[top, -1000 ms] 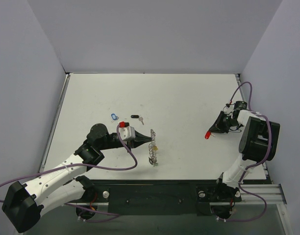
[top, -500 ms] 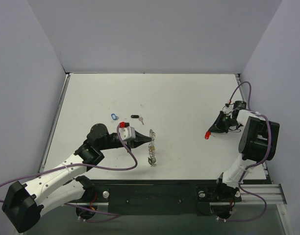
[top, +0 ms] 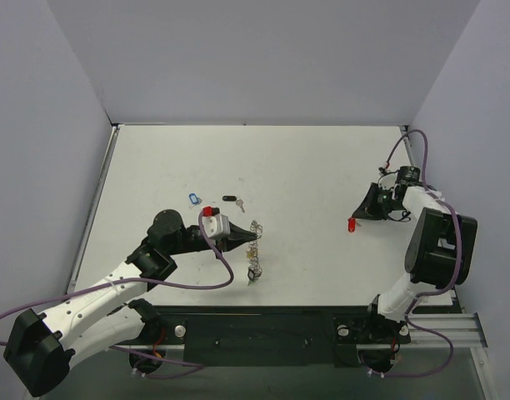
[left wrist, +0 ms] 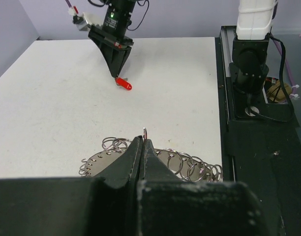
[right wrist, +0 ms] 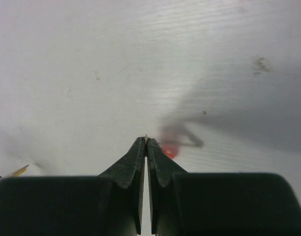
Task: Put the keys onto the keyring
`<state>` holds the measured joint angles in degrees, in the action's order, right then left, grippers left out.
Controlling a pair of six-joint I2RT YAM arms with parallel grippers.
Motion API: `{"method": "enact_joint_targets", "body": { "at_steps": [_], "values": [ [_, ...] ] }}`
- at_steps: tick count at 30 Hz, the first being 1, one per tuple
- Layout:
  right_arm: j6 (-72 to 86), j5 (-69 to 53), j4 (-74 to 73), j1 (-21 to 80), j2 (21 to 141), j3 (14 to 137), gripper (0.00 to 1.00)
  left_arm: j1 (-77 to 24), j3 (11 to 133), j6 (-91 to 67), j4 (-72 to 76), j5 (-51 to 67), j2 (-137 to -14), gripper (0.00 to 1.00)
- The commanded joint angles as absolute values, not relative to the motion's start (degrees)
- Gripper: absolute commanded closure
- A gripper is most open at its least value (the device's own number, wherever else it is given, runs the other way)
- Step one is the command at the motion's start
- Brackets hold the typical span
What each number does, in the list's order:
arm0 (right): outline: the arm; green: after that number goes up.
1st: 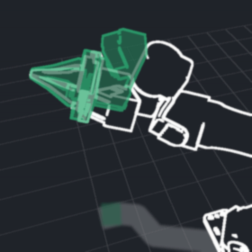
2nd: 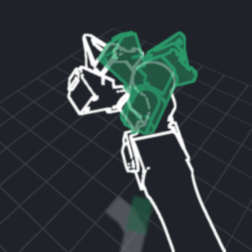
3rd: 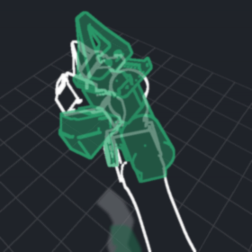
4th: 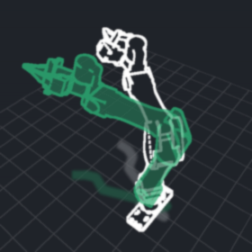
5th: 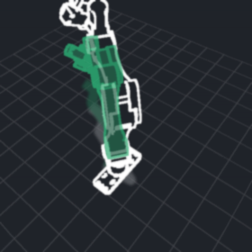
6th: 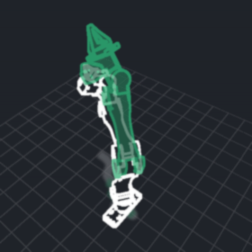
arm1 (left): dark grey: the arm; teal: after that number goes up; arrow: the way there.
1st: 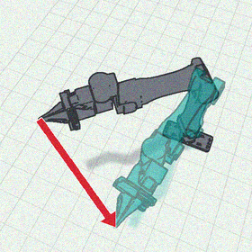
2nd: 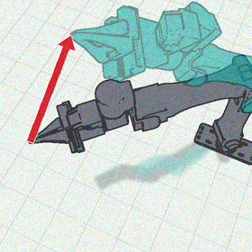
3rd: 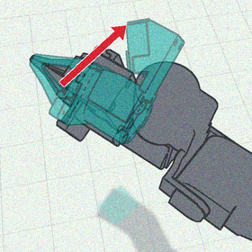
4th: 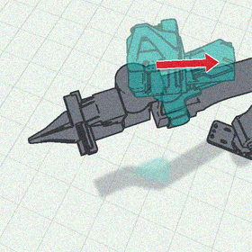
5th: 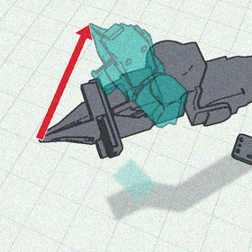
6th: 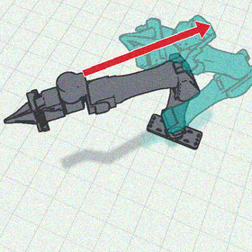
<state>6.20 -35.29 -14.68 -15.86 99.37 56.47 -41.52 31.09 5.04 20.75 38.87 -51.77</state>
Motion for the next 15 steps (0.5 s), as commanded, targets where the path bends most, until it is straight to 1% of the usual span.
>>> {"method": "enact_joint_targets", "body": {
  "at_steps": [1,2,3,4,5,6,7,8,9,10,11,12,13,14,15],
  "values": [
    [-2.1,-42.7,-17.9,-12.1,86.9,57.6,1.00,-40.2,31.6,2.7,29.0,38.7,-50.3,1.00],
    [-5.9,-43.7,-19.8,-11.1,84.3,58.8,1.00,-40.2,31.4,2.0,30.0,38.5,-50.2,1.00],
    [-8.5,-45.6,-25.3,-10.7,83.1,60.3,1.00,-40.1,31.6,1.4,31.5,38.5,-49.8,1.00],
    [-14.3,-46.6,-28.1,-10.2,81.1,63.4,1.00,-40.1,31.8,1.2,31.6,38.6,-49.6,1.00],
    [-17.2,-49.4,-34.6,-10.2,80.2,65.0,1.00,-40.2,32.7,1.2,31.7,38.8,-49.1,1.00],
    [-24.1,-50.6,-41.0,-10.2,78.1,68.8,1.00,-40.2,33.0,1.2,32.0,39.5,-48.9,1.00],
    [-27.0,-52.3,-43.9,-10.1,77.3,70.5,1.00,-40.3,33.8,1.5,32.3,39.8,-48.3,1.00],
    [-34.3,-53.6,-50.9,-10.1,76.0,74.8,1.00,-40.2,34.3,1.6,32.7,40.1,-48.1,1.00],
    [-43.5,-54.5,-54.5,-10.1,75.5,79.6,1.00,-40.3,35.3,1.8,33.2,40.3,-48.1,1.00],
    [-48.2,-56.0,-63.9,-10.1,75.6,81.7,1.00,-40.3,35.9,2.1,33.3,41.0,-48.1,1.00],
    [-58.1,-56.5,-69.0,-10.0,75.8,86.3,1.00,-40.4,37.2,2.3,33.6,41.2,-48.7,1.00],
    [-63.3,-57.2,-76.7,-9.9,76.1,88.3,1.00,-40.4,37.8,2.4,33.8,41.7,-49.0,1.00],
    [-72.2,-57.7,-81.9,-9.7,76.7,92.4,1.00,-40.4,38.9,2.4,34.6,42.1,-49.9,1.00],
    [-78.2,-58.2,-90.1,-9.6,77.0,94.5,1.00,-40.6,39.3,2.4,35.1,42.4,-50.4,1.00],
    [-78.2,-58.5,-89.9,-9.1,76.6,96.0,1.00,-40.6,40.2,2.4,36.1,42.8,-51.1,1.00]
  ]
}}
